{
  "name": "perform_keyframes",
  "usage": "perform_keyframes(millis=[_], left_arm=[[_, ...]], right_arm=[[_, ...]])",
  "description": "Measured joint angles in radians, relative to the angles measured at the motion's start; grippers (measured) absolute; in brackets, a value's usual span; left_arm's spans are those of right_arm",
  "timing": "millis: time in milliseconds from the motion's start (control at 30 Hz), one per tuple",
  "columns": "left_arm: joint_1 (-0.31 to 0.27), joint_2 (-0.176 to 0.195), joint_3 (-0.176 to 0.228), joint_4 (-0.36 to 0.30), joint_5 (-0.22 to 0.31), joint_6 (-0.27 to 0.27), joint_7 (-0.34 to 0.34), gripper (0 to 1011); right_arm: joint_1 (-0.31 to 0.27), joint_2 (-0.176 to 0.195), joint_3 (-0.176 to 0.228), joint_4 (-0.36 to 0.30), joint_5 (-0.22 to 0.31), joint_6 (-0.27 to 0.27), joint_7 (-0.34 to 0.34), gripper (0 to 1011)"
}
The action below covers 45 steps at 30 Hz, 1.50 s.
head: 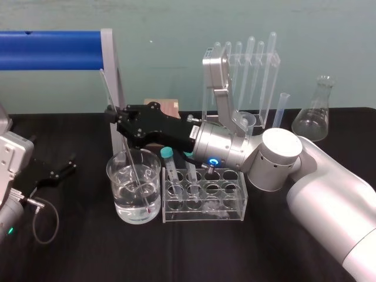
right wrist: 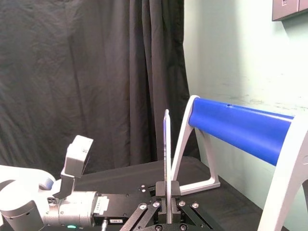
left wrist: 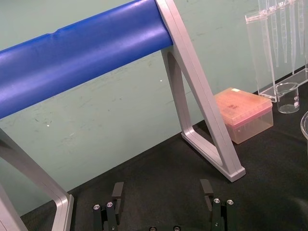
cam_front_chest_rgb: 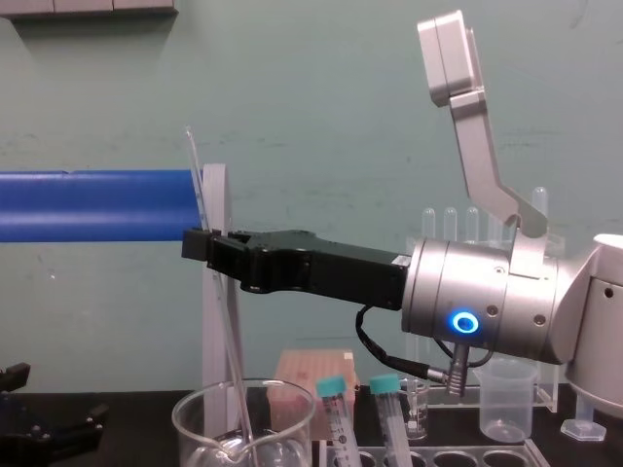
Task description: Hold the thermometer with one hand and immerse one end into the beaker, then reinsert it into the test tube rack.
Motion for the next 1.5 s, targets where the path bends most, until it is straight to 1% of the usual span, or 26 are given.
perform_keyframes(millis=[667,900,1033,1133,1167,1200,1233,1333,1367,1467,1500], left_arm=[[0.000,0.000,0.000,0.000,0.000,0.000,0.000,1008],[0.000,0.000,0.000,0.000,0.000,0.000,0.000,1008],[0.000,0.000,0.000,0.000,0.000,0.000,0.000,1008],[0.000,0.000,0.000,0.000,0.000,0.000,0.000,1008],[0.000,0.000,0.000,0.000,0.000,0.000,0.000,1008],[0.000,0.000,0.000,0.000,0.000,0.000,0.000,1008],[0.000,0.000,0.000,0.000,0.000,0.000,0.000,1008],[0.000,0.000,0.000,0.000,0.000,0.000,0.000,1008],[0.000,0.000,0.000,0.000,0.000,0.000,0.000,1008],[0.000,0.000,0.000,0.000,0.000,0.000,0.000,1008],[0.000,0.000,0.000,0.000,0.000,0.000,0.000,1008]], right_arm=[[-0.006,0.006,0.002,-0.010,0.003,0.001,-0.002,56],[-0.007,0.008,0.007,-0.025,0.007,0.004,-0.009,56],[0.003,0.012,0.022,-0.058,0.026,0.014,-0.011,56],[0.019,0.022,0.041,-0.104,0.051,0.027,-0.013,56],[0.030,0.030,0.054,-0.134,0.065,0.036,-0.017,56],[0.035,0.034,0.060,-0.148,0.072,0.040,-0.019,56],[0.043,0.045,0.074,-0.178,0.088,0.048,-0.022,56],[0.052,0.063,0.095,-0.221,0.113,0.060,-0.027,57],[0.053,0.080,0.112,-0.255,0.130,0.067,-0.032,57],[0.051,0.110,0.137,-0.304,0.148,0.076,-0.046,57],[0.044,0.132,0.150,-0.330,0.155,0.082,-0.059,56]])
